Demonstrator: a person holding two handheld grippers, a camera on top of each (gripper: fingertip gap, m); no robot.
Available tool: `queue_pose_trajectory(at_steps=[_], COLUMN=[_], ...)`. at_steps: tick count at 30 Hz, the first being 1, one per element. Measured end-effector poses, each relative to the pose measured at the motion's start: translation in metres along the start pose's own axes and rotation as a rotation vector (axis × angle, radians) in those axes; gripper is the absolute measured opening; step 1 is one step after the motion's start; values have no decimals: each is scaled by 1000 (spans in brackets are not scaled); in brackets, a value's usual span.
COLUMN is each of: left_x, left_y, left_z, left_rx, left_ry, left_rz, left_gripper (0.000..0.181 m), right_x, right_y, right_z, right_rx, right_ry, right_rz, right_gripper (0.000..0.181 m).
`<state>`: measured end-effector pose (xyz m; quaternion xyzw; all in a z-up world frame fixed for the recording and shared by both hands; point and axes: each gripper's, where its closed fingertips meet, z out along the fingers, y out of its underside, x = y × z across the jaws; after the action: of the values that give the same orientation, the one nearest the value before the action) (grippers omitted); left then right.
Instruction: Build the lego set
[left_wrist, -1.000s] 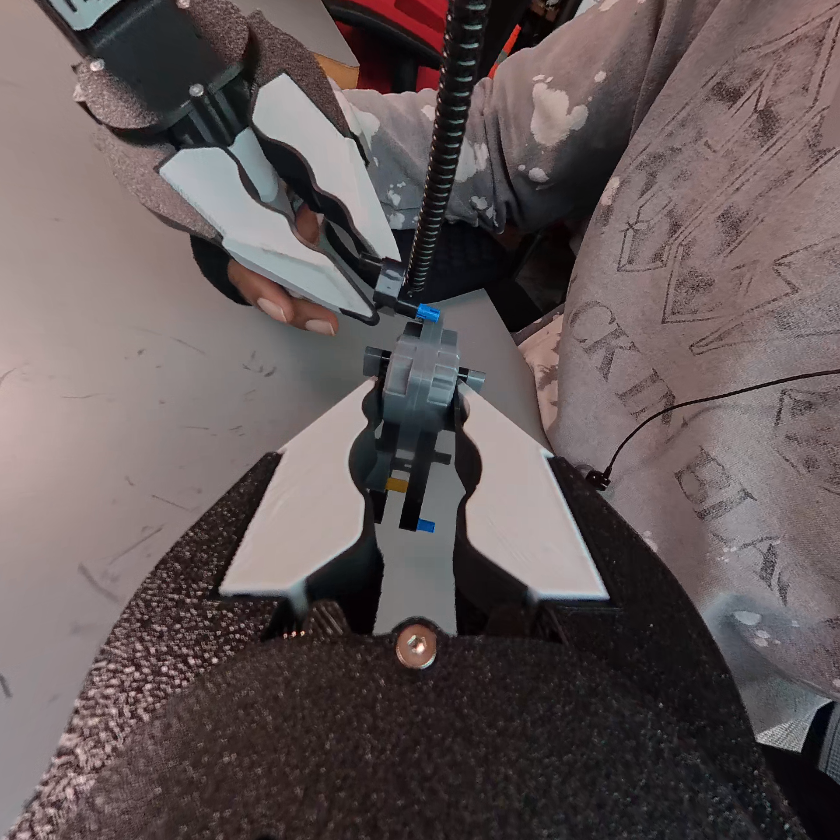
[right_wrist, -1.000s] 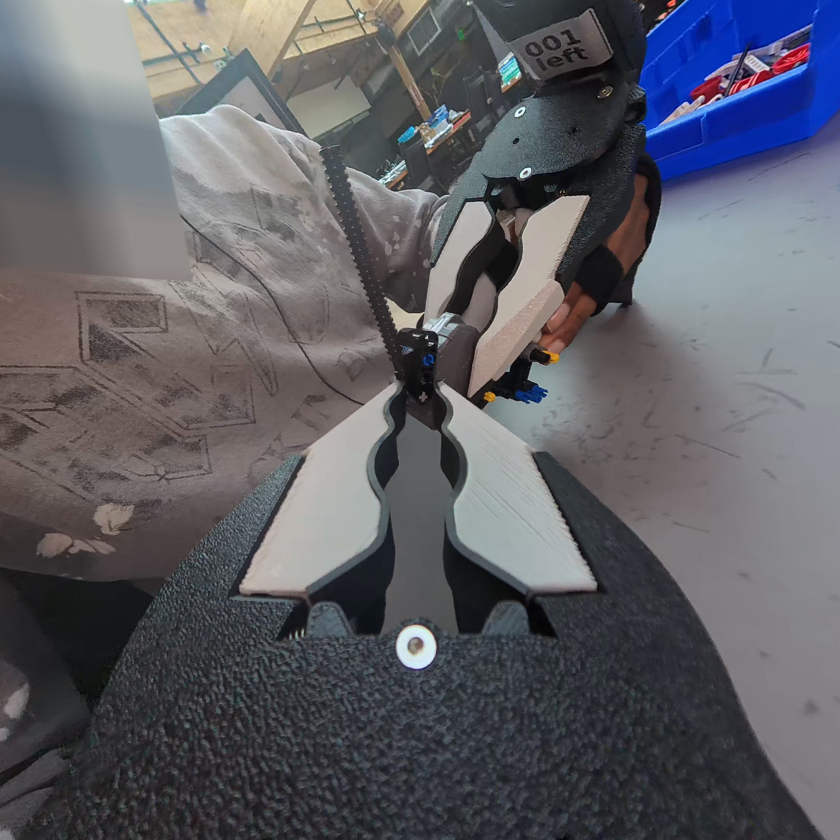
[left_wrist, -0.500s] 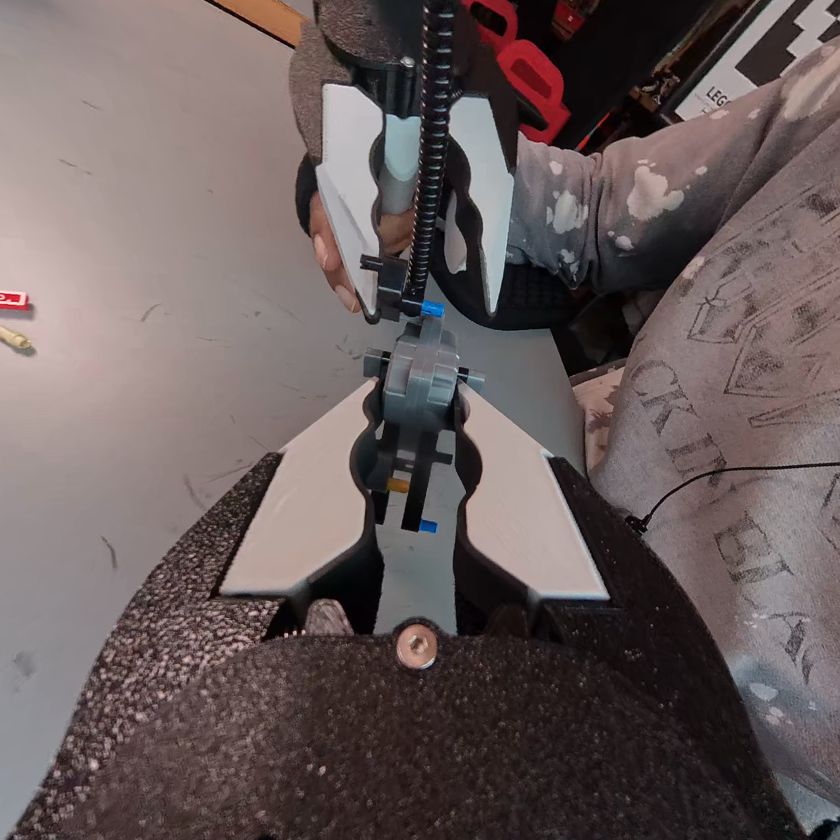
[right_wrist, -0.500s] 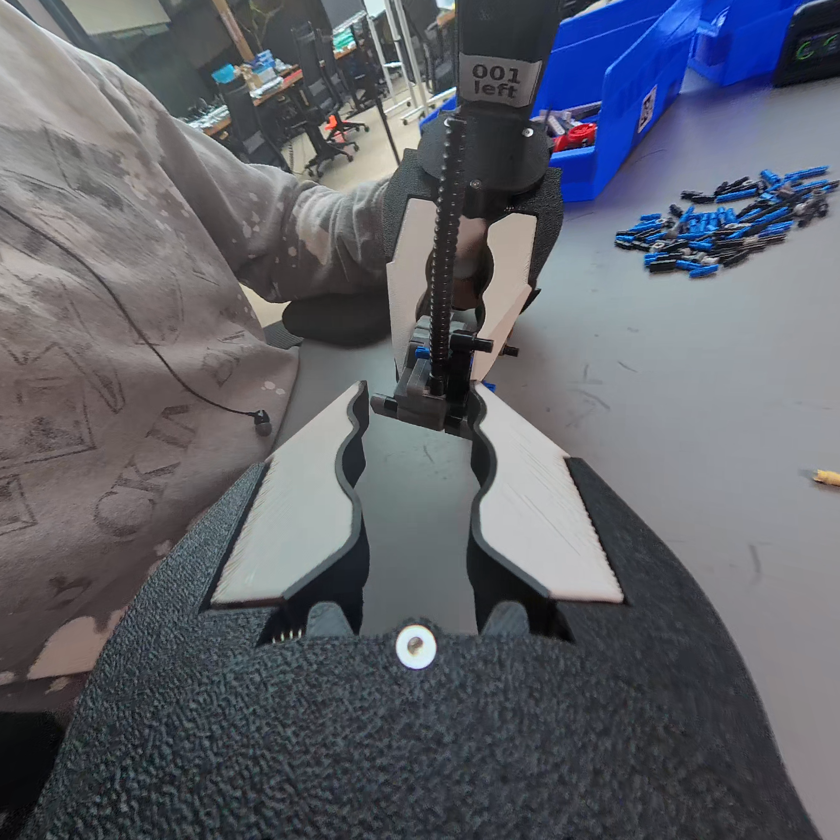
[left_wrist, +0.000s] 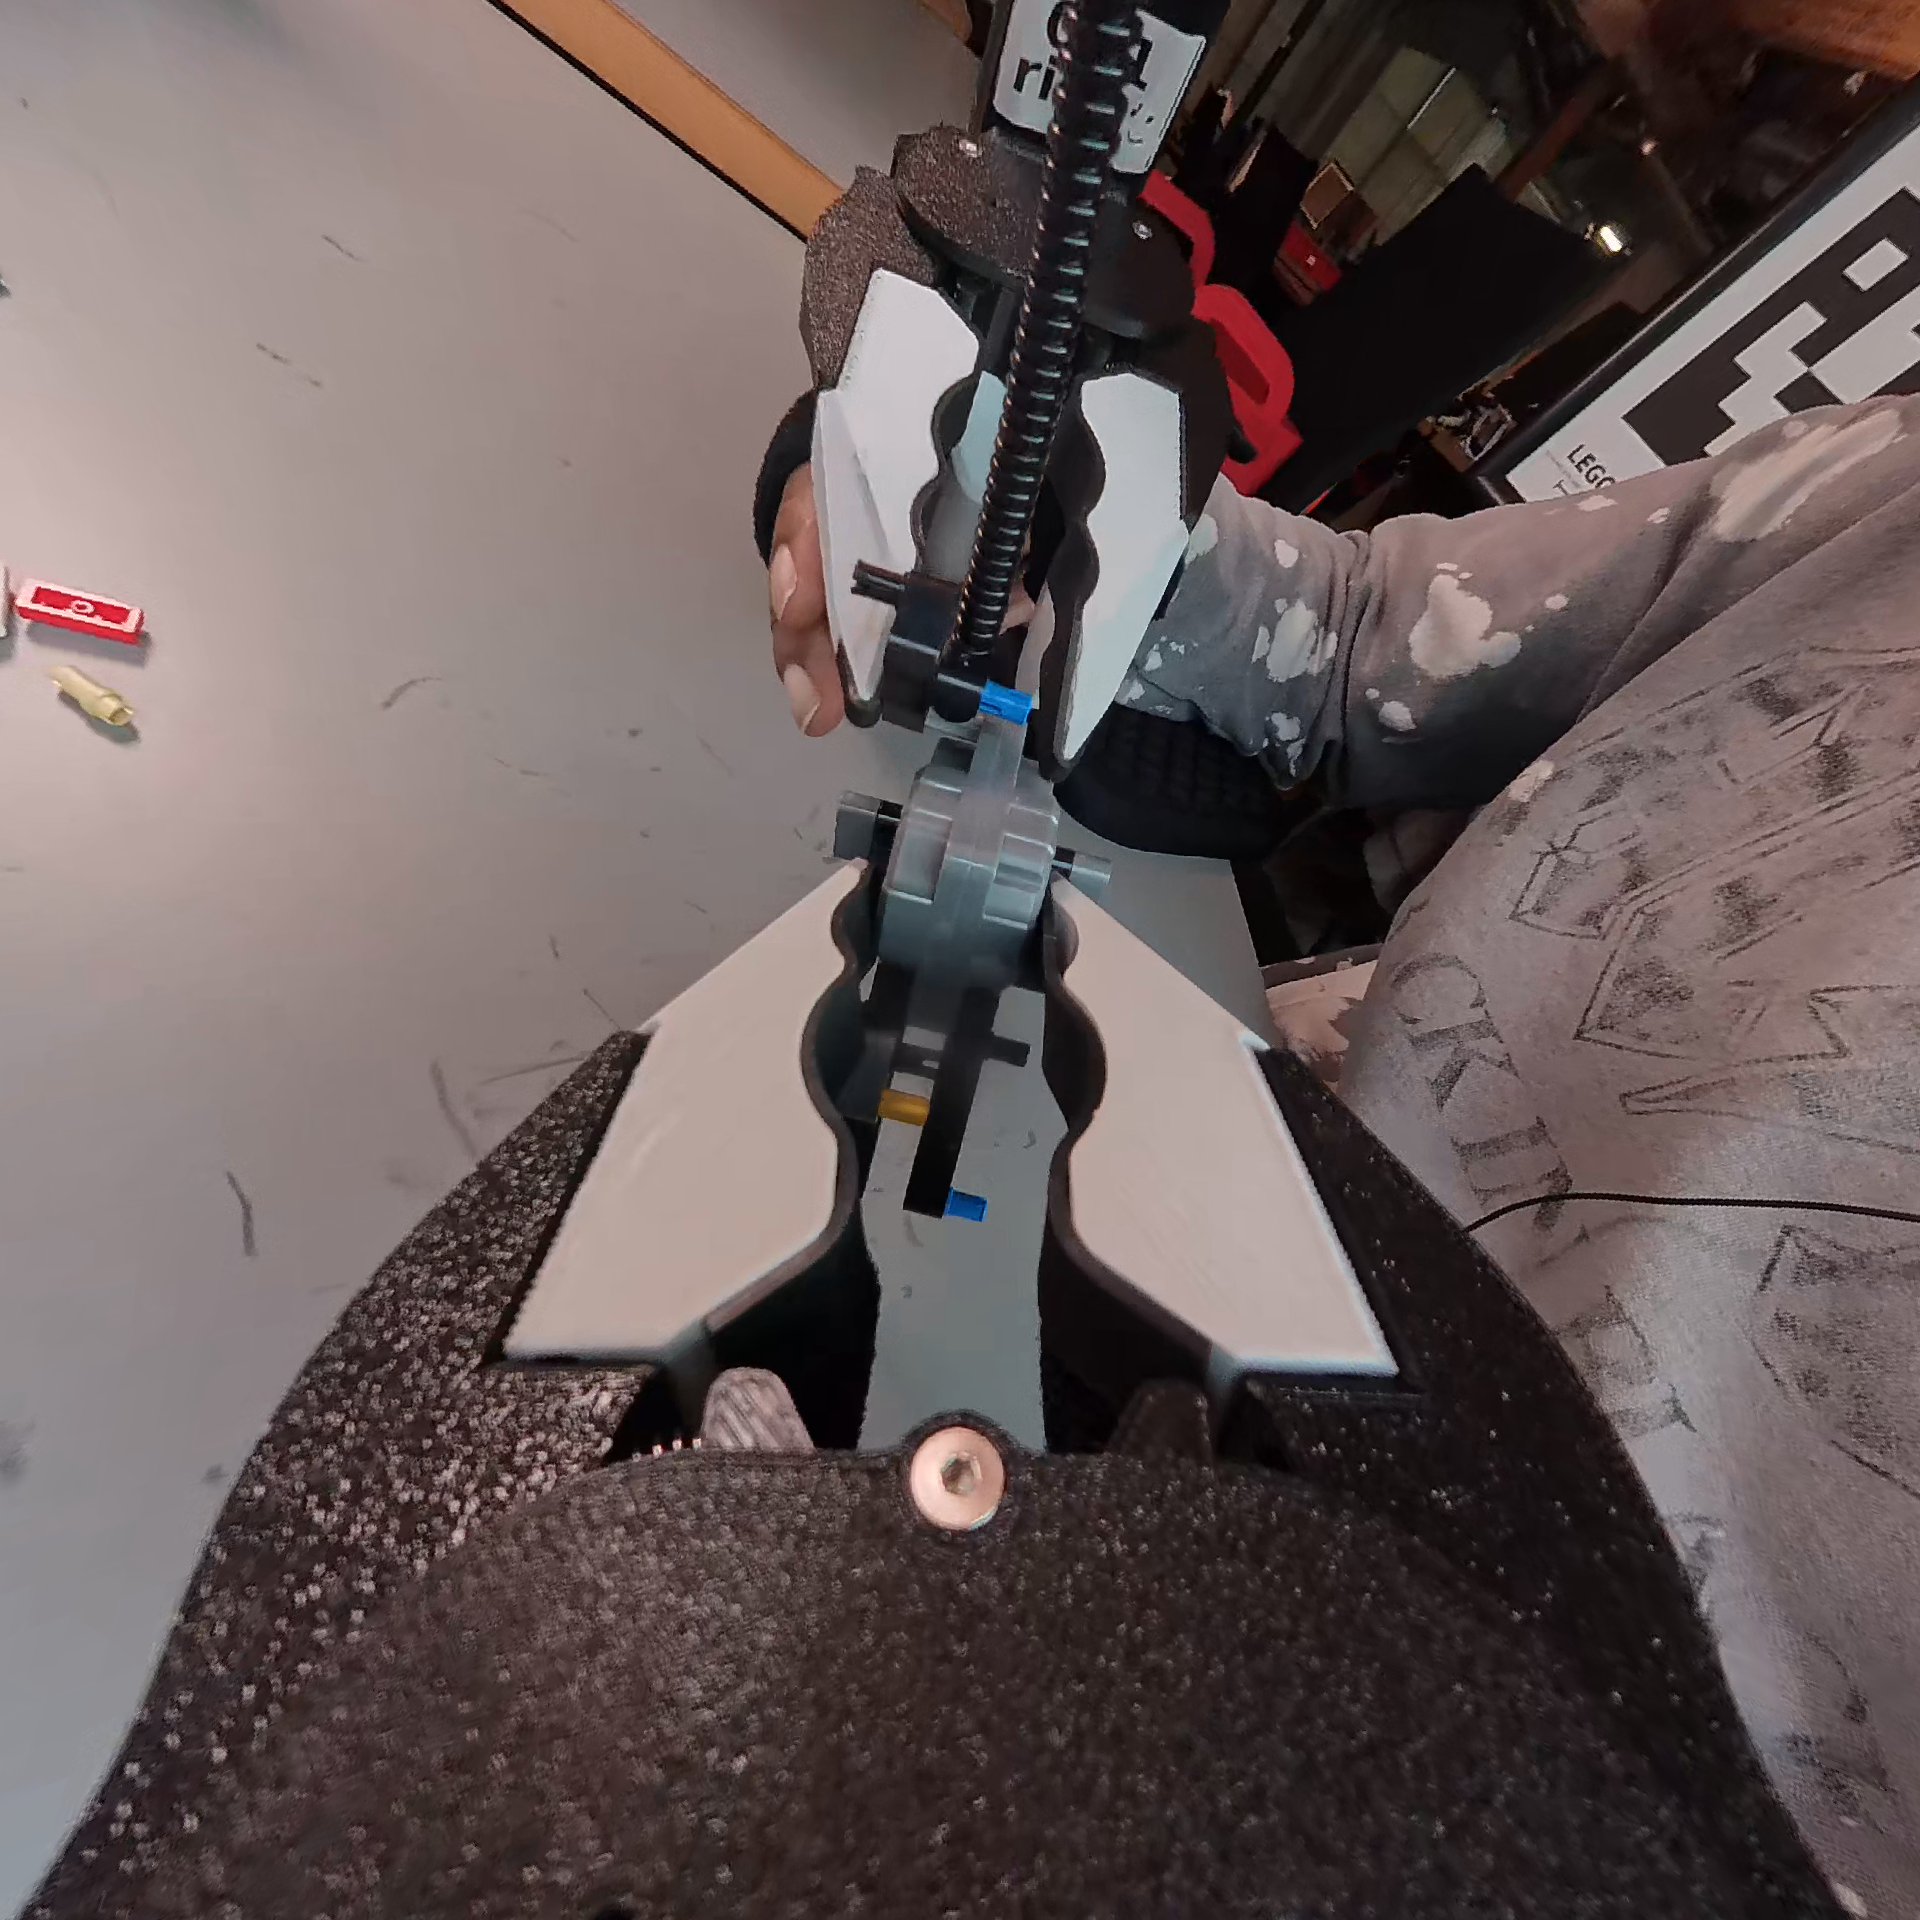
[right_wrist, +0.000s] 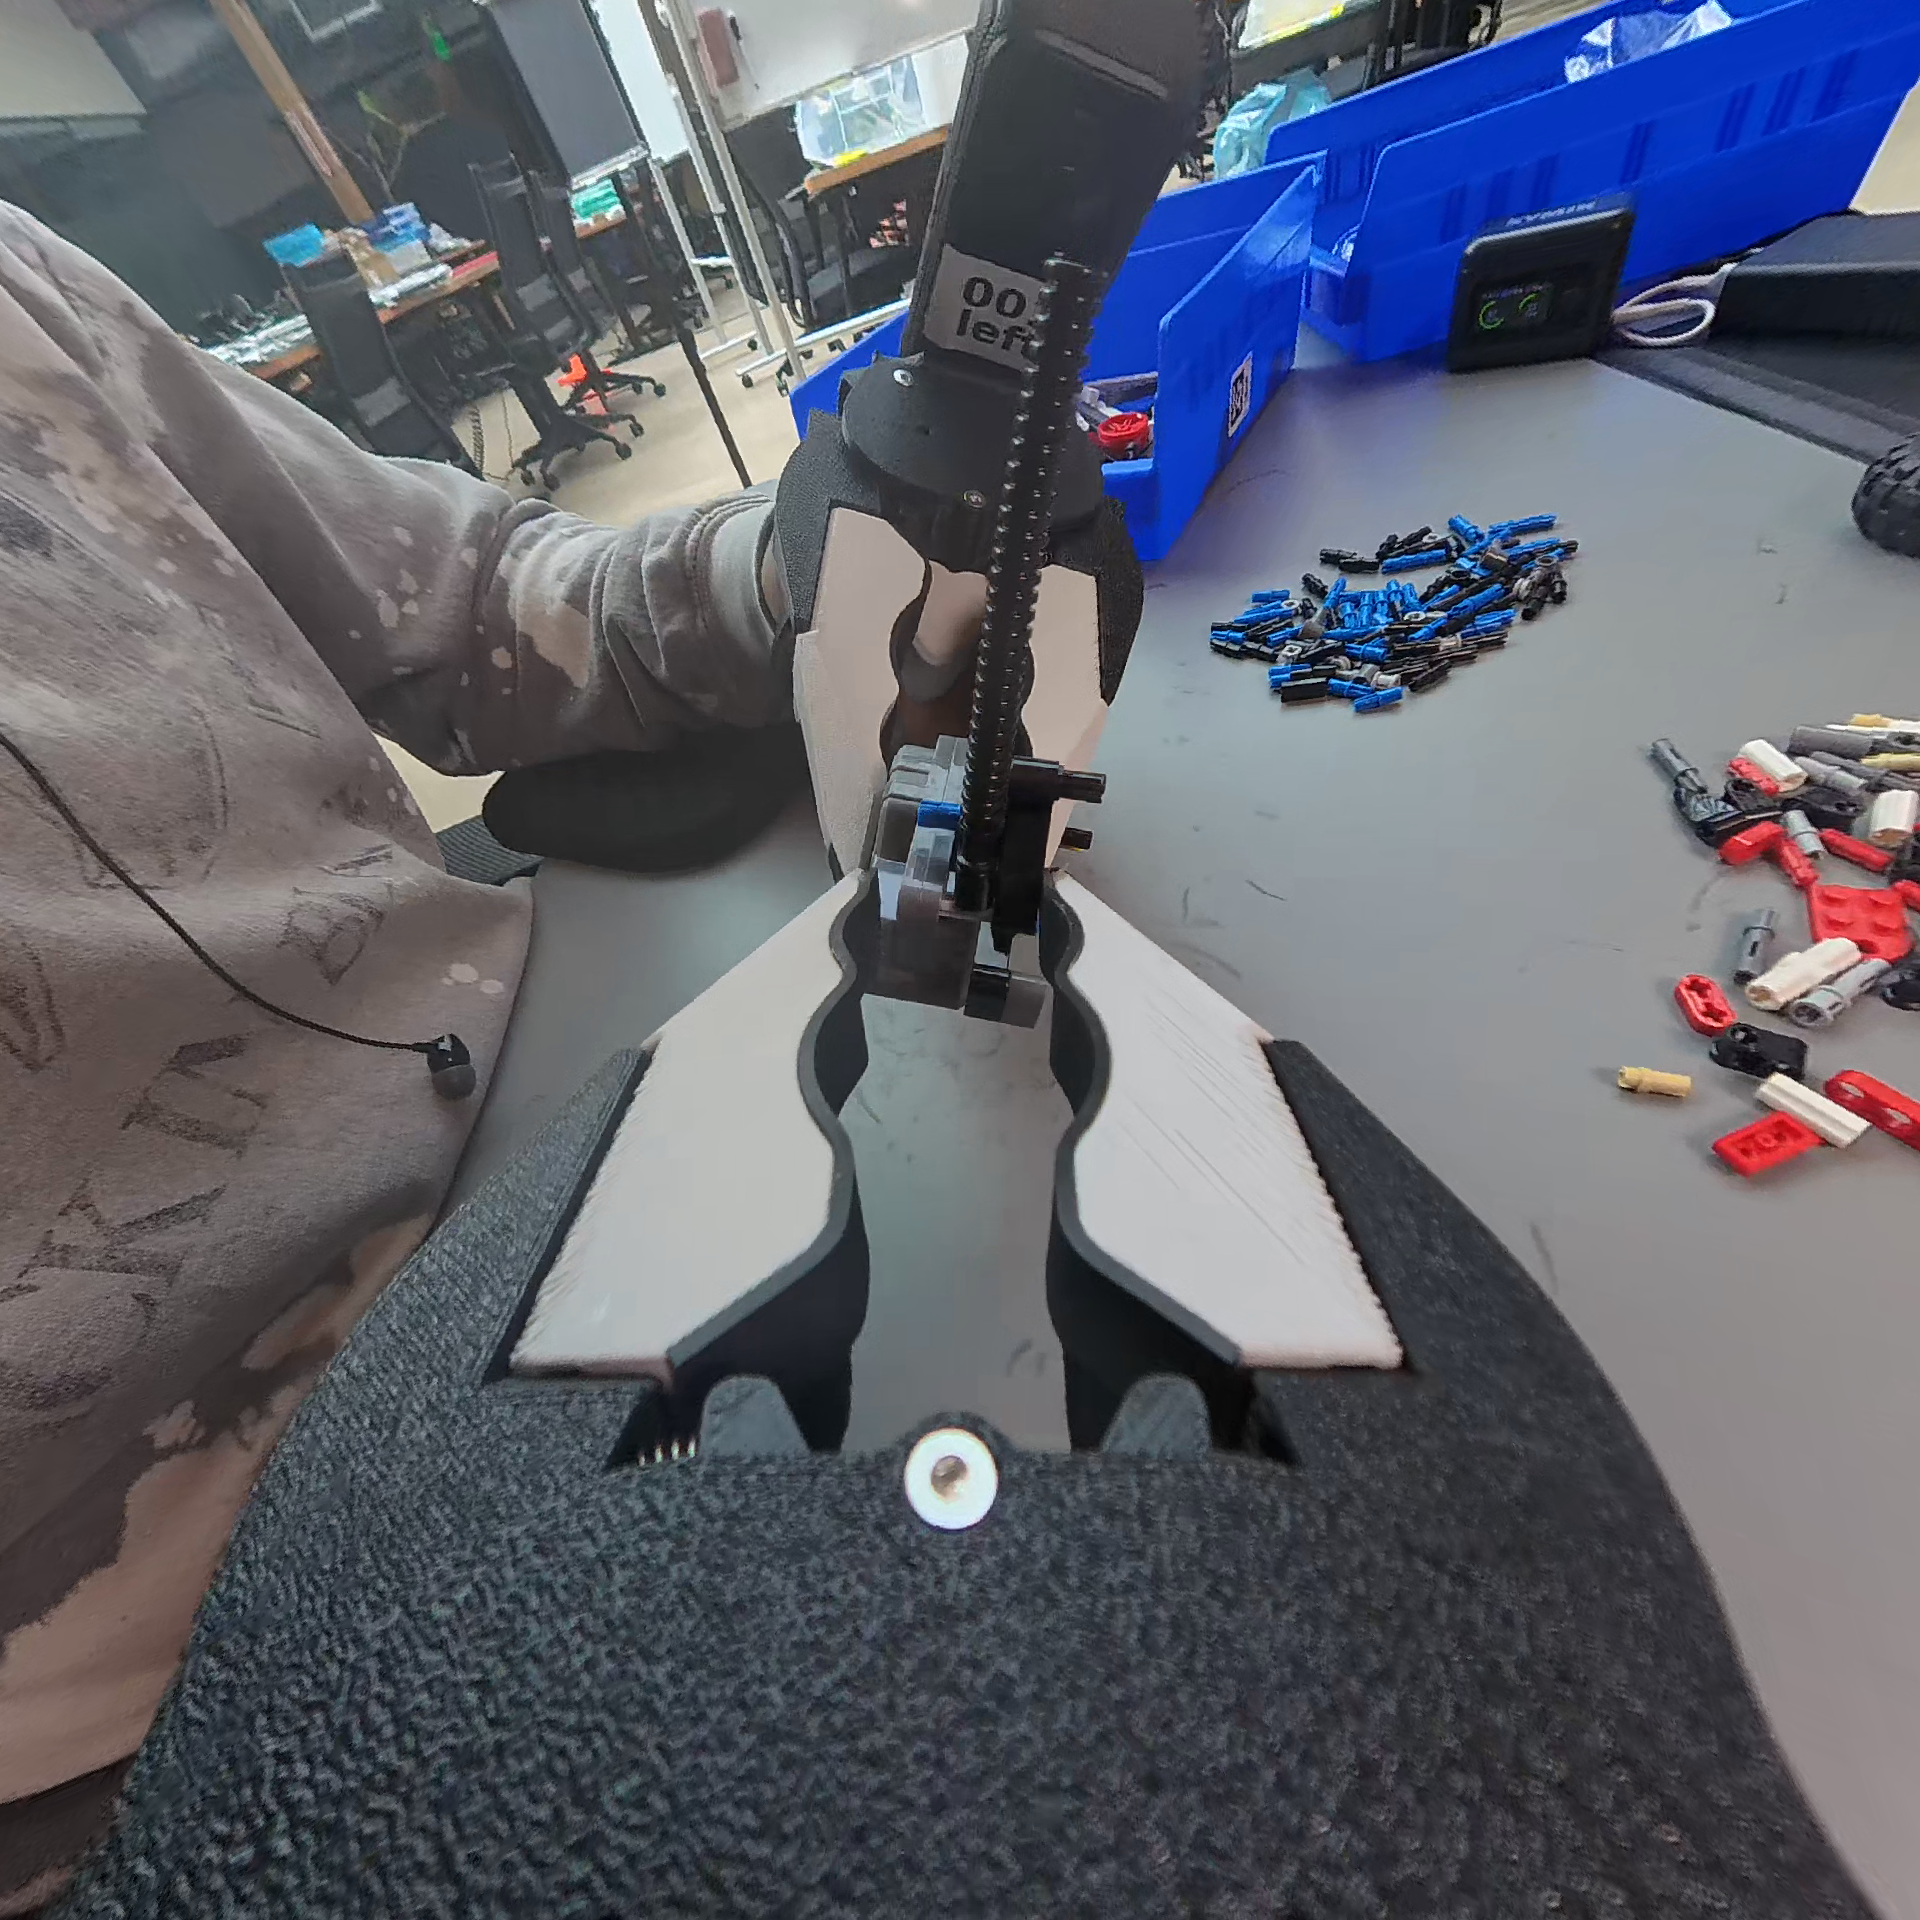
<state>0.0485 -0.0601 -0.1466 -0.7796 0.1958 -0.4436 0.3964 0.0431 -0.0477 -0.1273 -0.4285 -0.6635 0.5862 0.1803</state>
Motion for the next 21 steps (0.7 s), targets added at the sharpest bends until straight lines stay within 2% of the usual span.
queue_pose_trajectory(at_steps=[3, 5, 6, 9, 11, 16, 21], left_x=[4, 2, 1, 3, 2, -6, -7], left_y=[-6, -11, -12, -15, -16, -15, -12], left_z=[-2, -6, -7, -8, -7, -9, -9], left_rx=[39, 77, 87, 91, 99, 106, 73], left_ry=[42, 64, 73, 52, 36, 21, -29], left_rz=[-67, -131, -151, -133, -136, -179, -119], left_gripper=[28, 28, 28, 28, 28, 28, 28], right_x=[-1, -10, -10, -4, -4, 5, 3], right_y=[-6, -9, -10, -14, -18, -14, -11], right_z=[-1, -1, -1, 1, 2, 9, 11], right_rx=[45, 61, 66, 87, 110, 84, 10], right_ry=[-18, -72, -67, -12, -24, 53, 105], right_rz=[32, 46, 49, 39, 82, 67, 17], right_gripper=[33, 53, 57, 44, 46, 45, 50])
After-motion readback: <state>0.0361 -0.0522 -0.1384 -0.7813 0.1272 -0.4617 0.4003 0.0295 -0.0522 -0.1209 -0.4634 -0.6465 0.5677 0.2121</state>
